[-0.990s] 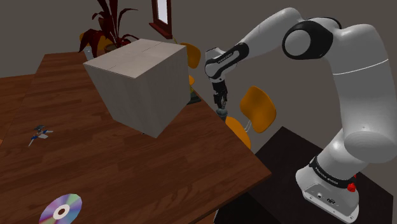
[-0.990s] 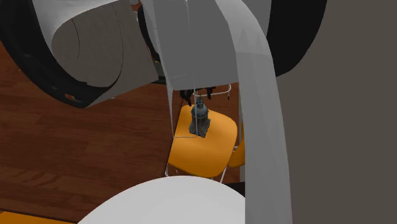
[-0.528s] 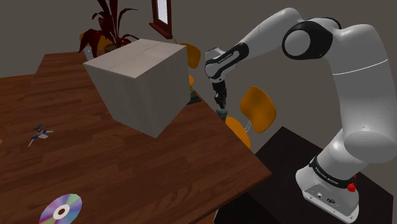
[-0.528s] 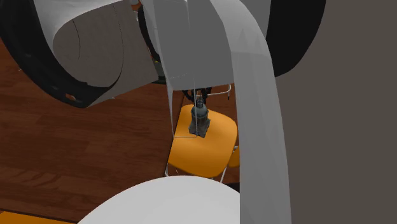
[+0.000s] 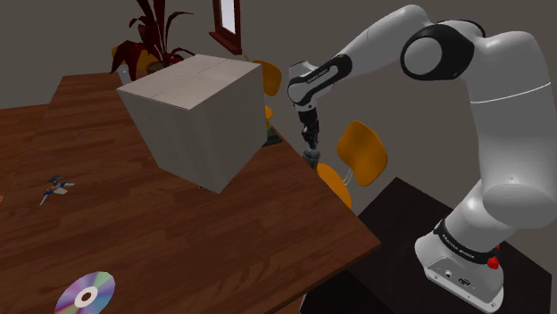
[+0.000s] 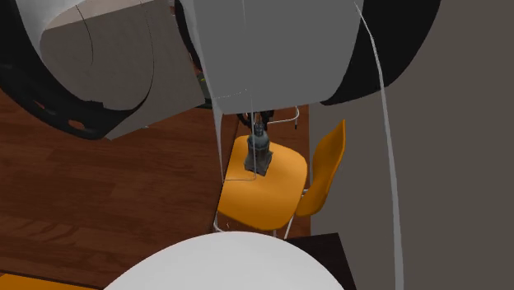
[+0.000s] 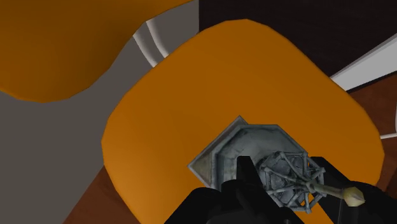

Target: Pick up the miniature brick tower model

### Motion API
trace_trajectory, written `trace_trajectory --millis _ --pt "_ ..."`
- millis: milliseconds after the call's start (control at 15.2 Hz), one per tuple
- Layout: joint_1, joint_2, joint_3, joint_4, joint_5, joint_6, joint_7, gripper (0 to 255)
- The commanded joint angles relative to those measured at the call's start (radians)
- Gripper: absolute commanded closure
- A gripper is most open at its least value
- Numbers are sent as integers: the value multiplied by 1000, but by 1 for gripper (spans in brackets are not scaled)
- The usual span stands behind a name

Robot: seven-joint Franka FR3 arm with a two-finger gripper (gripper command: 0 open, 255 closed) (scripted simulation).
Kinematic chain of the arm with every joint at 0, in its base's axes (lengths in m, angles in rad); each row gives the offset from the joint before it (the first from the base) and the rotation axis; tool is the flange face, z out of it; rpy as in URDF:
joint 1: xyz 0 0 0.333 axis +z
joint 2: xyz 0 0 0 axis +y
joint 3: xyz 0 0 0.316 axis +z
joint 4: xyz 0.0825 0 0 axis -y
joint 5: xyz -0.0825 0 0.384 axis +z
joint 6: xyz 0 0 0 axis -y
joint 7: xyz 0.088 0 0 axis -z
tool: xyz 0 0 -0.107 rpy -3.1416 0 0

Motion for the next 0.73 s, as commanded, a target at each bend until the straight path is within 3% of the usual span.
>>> trace_trajectory --millis 0,660 --pt "1 -16 0 2 0 -18 -2 255" --pt "3 -87 -2 18 -1 -104 -10 255"
